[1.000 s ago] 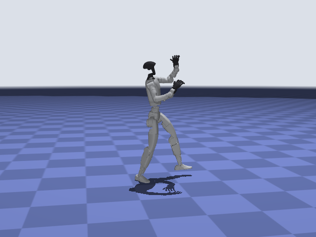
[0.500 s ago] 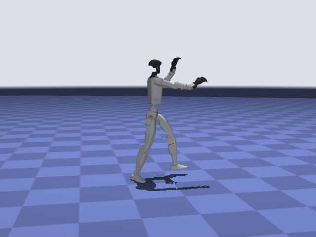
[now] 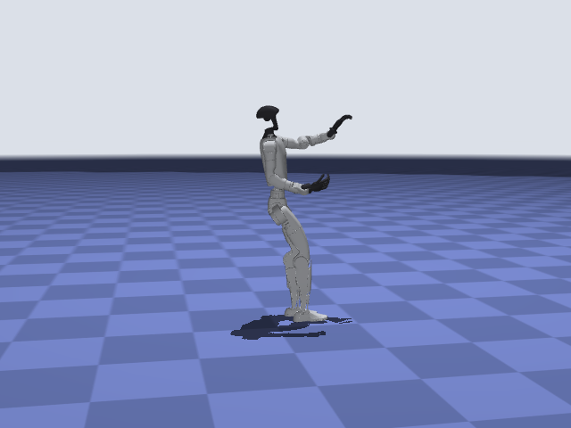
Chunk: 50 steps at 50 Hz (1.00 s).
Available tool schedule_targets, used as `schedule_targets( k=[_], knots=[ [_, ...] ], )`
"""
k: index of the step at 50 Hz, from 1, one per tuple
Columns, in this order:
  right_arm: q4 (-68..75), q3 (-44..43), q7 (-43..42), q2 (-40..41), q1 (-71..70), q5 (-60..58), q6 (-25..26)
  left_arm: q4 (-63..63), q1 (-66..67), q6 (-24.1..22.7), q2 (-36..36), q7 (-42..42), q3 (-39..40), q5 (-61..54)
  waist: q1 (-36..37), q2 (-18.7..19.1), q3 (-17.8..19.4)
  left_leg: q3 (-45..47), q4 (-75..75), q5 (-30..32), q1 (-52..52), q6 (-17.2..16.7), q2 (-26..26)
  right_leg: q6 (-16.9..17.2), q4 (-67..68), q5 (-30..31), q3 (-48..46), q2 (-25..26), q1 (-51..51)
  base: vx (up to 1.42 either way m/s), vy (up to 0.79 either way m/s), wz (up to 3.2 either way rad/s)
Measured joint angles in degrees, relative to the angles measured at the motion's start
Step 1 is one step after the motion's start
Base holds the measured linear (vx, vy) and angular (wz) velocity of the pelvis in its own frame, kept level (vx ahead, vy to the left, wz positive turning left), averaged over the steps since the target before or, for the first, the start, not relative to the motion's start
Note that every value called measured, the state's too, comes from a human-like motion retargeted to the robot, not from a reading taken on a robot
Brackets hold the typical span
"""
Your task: Kungfu
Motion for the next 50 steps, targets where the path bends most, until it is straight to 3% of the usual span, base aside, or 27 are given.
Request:
schedule_targets(
  k=[3, 6, 10, 12, 16, 20, 25, 28, 30, 33, 35, 37, 38, 40, 43, 45, 48, 50],
  knots=[
    [-4.9, -3.8, 2.0, -1.8, 15.6, 0.6, 0.1, 12.6, -4.5, 6.6, 4.0, -0.4, -2.7, 4.0, -6.2, -0.4, 3.9, -1.4, -1.5, -0.2, 5.8, 0.5, -2.2, -0.4, -10.4, 5.5, -1.9, 0.3, -2.8, 0.26, 0.01, 0.45],
    [-8.3, -7.1, 2.4, -4.2, 27.8, 2.3, -0.8, 16.0, -5.0, 10.4, 8.4, -1.8, -3.1, 3.9, -11.1, -1.6, 7.2, -1.5, -3.7, -0.6, 11.1, 1.0, -3.4, 0.9, -18.6, 7.3, 0.6, 3.4, -5.9, 0.14, -0.06, -0.02],
    [-11.3, -10.3, 0.6, -4.6, 37.0, 0.6, -5.6, 14.5, -1.8, 8.9, 11.8, 1.8, -1.5, 2.8, -15.3, -2.4, 8.4, -1.7, -5.3, -0.8, 13.3, 0.9, -2.3, -1.8, -24.7, 4.9, 4.5, 7.4, -11.4, 0.04, -0.19, -0.05],
    [-13.1, -11.8, -1.3, -3.7, 38.8, -1.1, -9.2, 13.9, -0.8, 7.9, 11.2, 2.1, -1.0, 3.7, -16.2, -2.8, 8.6, -2.7, -5.3, -0.5, 13.4, 0.9, -2.5, -0.7, -22.7, 4.3, -0.2, 5.8, -12.8, -0.03, -0.11, 0.41],
    [-17.0, -10.6, -8.2, -4.7, 35.3, -4.5, -16.0, 10.4, 2.5, 8.5, 8.4, 0.1, 0.9, 3.1, -16.6, -1.2, 8.9, -5.1, -5.3, 0.5, 12.2, 1.0, -2.0, -2.4, -18.2, 5.7, -1.1, 3.3, -12.0, -0.08, 0.05, 0.51],
    [-20.9, -6.9, -13.6, -9.6, 23.7, -11.2, -17.7, -3.4, 12.6, 7.2, 5.9, -4.1, 3.3, -10.0, -13.1, 0.2, 5.9, -5.3, -5.6, 1.2, 8.9, -0.3, -1.3, -1.7, -13.0, 4.4, 1.6, 1.5, -8.1, -0.06, 0.07, -0.07],
    [-21.3, -1.9, -18.3, -16.5, -0.6, -35.5, -18.6, -29.0, 32.2, 5.3, -3.0, -16.0, 7.1, -44.3, -4.3, -0.7, -1.9, -3.1, -3.6, 1.0, 0.0, -1.4, -0.6, 1.2, -3.5, -2.5, 0.9, -2.6, -1.1, -0.12, -0.02, -0.43],
    [-17.9, 0.5, -25.7, -19.7, -18.2, -49.8, -19.9, -37.8, 44.7, 2.0, -12.9, -33.7, 7.9, -67.8, 3.1, -2.8, -4.4, -1.3, -0.2, 0.5, -5.9, -2.3, 0.6, 2.6, -0.7, -3.6, -1.4, -5.7, 6.5, -0.23, -0.09, -0.48],
    [-14.3, 1.4, -33.8, -22.0, -29.9, -57.8, -20.9, -41.1, 53.7, 6.1, -18.7, -50.6, 6.6, -84.1, 7.2, -4.1, -5.3, -1.8, 2.2, 0.1, -9.8, -2.8, 1.3, 3.1, -0.1, -3.4, -4.3, -7.5, 11.9, -0.28, -0.17, 0.08],
    [-4.9, 2.5, -48.0, -25.9, -45.6, -68.4, -21.8, -41.1, 67.3, 18.8, -25.0, -68.4, 1.5, -97.5, 13.2, -7.8, -6.1, -2.9, 4.6, 0.0, -14.6, -3.2, 1.3, 4.8, -1.7, -1.1, -6.4, -8.2, 19.6, -0.29, -0.27, 0.33],
    [4.5, 3.0, -55.7, -27.9, -55.0, -75.5, -22.5, -39.6, 75.9, 27.3, -28.4, -74.7, -1.1, -101.9, 16.4, -10.9, -5.9, -3.5, 6.6, 0.1, -18.2, -4.0, 1.3, 6.5, -4.4, 2.0, -6.2, -8.3, 23.8, -0.33, -0.33, 0.39],
    [16.5, 5.6, -61.3, -30.0, -65.2, -82.2, -22.7, -39.1, 83.2, 32.6, -30.7, -76.4, -2.6, -106.9, 19.1, -13.3, -4.9, -4.2, 9.3, 0.2, -22.0, -4.7, 1.5, 8.3, -8.2, 7.2, -7.0, -7.9, 27.5, -0.39, -0.44, 0.33],
    [23.1, 6.7, -63.0, -31.0, -70.3, -86.5, -22.9, -38.9, 86.0, 34.2, -32.1, -76.3, -2.6, -108.5, 20.5, -14.0, -4.5, -5.1, 11.2, 0.2, -24.5, -5.7, 2.8, 8.9, -10.6, 10.6, -8.5, -6.3, 28.6, -0.54, -0.71, 0.08],
    [36.0, 8.1, -65.6, -33.1, -78.7, -95.9, -21.2, -38.0, 89.5, 33.5, -36.4, -75.7, -2.3, -107.8, 23.1, -15.3, -3.5, -8.1, 15.7, 0.4, -29.9, -9.1, 7.1, 9.1, -13.4, 11.0, -12.4, -1.5, 28.7, -0.65, -0.88, -0.08],
    [52.8, 10.3, -64.1, -34.5, -89.4, -106.9, -8.1, -41.6, 92.4, 30.2, -37.6, -77.0, -1.3, -106.9, 25.2, -16.7, -1.0, -8.7, 19.2, 0.8, -33.7, -9.9, 6.7, 9.1, -15.3, 4.7, -8.1, -1.1, 28.9, -0.43, -0.34, 0.31],
    [60.4, 8.4, -60.7, -33.2, -94.3, -106.6, 1.0, -44.8, 93.1, 29.2, -36.3, -77.7, -1.6, -106.2, 25.0, -17.0, 0.5, -9.6, 20.2, 2.2, -35.7, -9.9, 5.5, 9.1, -15.8, -2.3, -7.6, -1.4, 29.2, -0.39, -0.23, 0.79],
    [62.9, 11.1, -51.5, -35.2, -97.8, -93.8, -6.5, -50.1, 93.6, 33.9, -30.8, -78.0, -1.7, -104.7, 23.2, -18.1, 2.1, -9.5, 18.3, 5.0, -36.7, -8.7, 1.5, 9.1, -16.1, -11.2, -8.9, -3.6, 30.1, -0.29, -0.09, 1.04],
    [60.9, 9.5, -53.4, -35.7, -97.4, -91.6, -10.8, -52.0, 93.8, 34.5, -29.6, -79.4, -2.0, -102.6, 21.9, -17.6, 3.0, -10.7, 16.5, 6.7, -36.6, -9.4, 0.4, 7.3, -15.8, -14.7, -9.6, -2.9, 30.2, -0.29, -0.10, 0.88]
  ],
)
